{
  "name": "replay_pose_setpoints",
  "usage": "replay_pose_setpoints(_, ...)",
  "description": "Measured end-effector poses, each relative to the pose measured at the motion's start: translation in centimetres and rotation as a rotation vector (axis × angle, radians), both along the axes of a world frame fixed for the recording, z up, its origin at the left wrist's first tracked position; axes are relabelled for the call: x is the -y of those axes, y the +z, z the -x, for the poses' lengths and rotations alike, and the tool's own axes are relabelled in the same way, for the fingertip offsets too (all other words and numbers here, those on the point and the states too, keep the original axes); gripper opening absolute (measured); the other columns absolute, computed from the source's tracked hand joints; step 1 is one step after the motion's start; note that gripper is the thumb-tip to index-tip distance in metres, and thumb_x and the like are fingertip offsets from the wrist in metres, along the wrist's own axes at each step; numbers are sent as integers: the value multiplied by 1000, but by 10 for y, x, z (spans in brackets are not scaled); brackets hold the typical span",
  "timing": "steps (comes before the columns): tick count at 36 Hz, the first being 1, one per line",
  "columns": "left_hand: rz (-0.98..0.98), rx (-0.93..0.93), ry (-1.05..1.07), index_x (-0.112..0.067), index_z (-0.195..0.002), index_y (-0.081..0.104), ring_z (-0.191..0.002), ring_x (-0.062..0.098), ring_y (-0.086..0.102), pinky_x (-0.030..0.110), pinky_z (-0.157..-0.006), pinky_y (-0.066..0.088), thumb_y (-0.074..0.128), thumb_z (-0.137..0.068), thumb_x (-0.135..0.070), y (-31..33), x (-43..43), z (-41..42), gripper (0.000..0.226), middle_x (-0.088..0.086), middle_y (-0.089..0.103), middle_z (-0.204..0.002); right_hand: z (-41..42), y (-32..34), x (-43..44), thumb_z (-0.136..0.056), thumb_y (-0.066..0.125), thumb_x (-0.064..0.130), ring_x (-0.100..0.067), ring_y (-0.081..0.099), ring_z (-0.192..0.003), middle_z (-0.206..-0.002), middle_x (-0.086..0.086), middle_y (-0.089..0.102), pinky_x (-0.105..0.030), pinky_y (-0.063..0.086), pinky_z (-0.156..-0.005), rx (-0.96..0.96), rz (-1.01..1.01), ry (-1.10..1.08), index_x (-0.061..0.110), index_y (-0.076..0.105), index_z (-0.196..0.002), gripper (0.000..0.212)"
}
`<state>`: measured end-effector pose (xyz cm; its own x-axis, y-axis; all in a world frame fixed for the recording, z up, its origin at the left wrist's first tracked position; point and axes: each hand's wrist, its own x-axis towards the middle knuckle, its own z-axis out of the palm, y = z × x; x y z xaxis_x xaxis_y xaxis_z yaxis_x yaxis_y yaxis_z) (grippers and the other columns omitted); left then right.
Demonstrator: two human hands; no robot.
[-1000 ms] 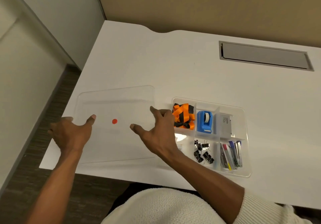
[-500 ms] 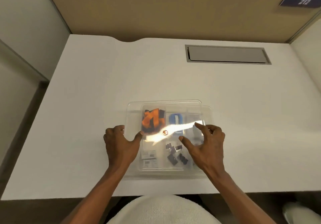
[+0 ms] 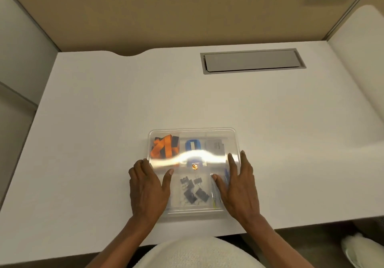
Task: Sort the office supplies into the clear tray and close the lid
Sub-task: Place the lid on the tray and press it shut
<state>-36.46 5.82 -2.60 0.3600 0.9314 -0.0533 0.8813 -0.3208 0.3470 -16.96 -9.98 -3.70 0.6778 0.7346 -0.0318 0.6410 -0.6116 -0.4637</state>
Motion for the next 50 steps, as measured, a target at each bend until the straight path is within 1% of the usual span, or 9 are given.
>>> replay_pose_setpoints(2,-11,-33,-26,1,-142,42,-124,33,51,44,-96,54,43,-98,-60,-9,4,3,75,18,50,-140,1,-3,0,-100,33,65,-26,3,-159,-171,-3,-12,-45,29,-121,12,-8,43,23,3,-163,82)
replay_pose_setpoints(7,99,22,-1,-3,-160,15,-155,34,27,49,-124,32,43,-97,-63,-23,6,6,91,19,23,-168,-3,1,-3,-102,30,63,-25,-11,-158,-171,-5,-15,-50,30,-122,78,67,118,14,-5,-162,85)
replay_pose_setpoints(12,71,-13,-38,-7,-163,-6,-161,26,4,42,-129,15,29,-94,-74,-27,2,5,102,12,-3,-174,-3,2,-3,-102,32,60,-28,-10,-158,-171,-8,-14,-52,28,-123,87,81,140,12,-4,-162,85)
replay_pose_setpoints(17,4,-91,-117,-8,-163,-9,-161,28,-2,42,-129,13,26,-96,-74,-28,-3,5,100,12,-11,-173,-4,2,-3,-101,34,60,-28,-13,-157,-170,-9,-18,-52,26,-124,93,106,152,14,-6,-162,86)
replay_pose_setpoints(26,9,-161,-134,-3,-163,4,-160,34,7,49,-129,21,16,-94,-78,-30,-7,7,103,19,3,-173,-11,-3,-4,-100,39,61,-33,-11,-157,-169,-14,-16,-54,23,-124,141,137,194,9,1,-162,90)
replay_pose_setpoints(31,-14,-191,-174,-1,-163,9,-160,33,7,49,-130,15,14,-93,-81,-29,-10,11,106,21,8,-172,-14,-4,-2,-99,43,61,-30,-11,-158,-170,-13,-16,-53,23,-125,120,98,212,11,-1,-162,92)
replay_pose_setpoints(38,28,-148,-214,-3,-163,-2,-161,30,-2,43,-130,5,15,-85,-90,-27,-11,13,118,18,-1,-173,-13,-1,-1,-98,44,63,-28,-9,-158,-170,-11,-14,-51,23,-125,127,59,213,12,0,-163,93)
replay_pose_setpoints(45,33,-219,-238,1,-162,5,-160,37,0,50,-130,7,9,-79,-96,-17,-14,11,128,25,7,-170,-14,-1,-2,-97,35,70,-28,-7,-158,-171,-9,-11,-54,20,-125,145,80,201,16,3,-163,91)
replay_pose_setpoints(50,22,-260,-226,1,-162,12,-159,39,-1,51,-129,-1,9,-78,-97,-11,-14,8,130,25,13,-169,-18,3,-5,-92,36,75,-33,-1,-158,-171,-12,4,-56,18,-124,153,118,168,14,23,-160,93)
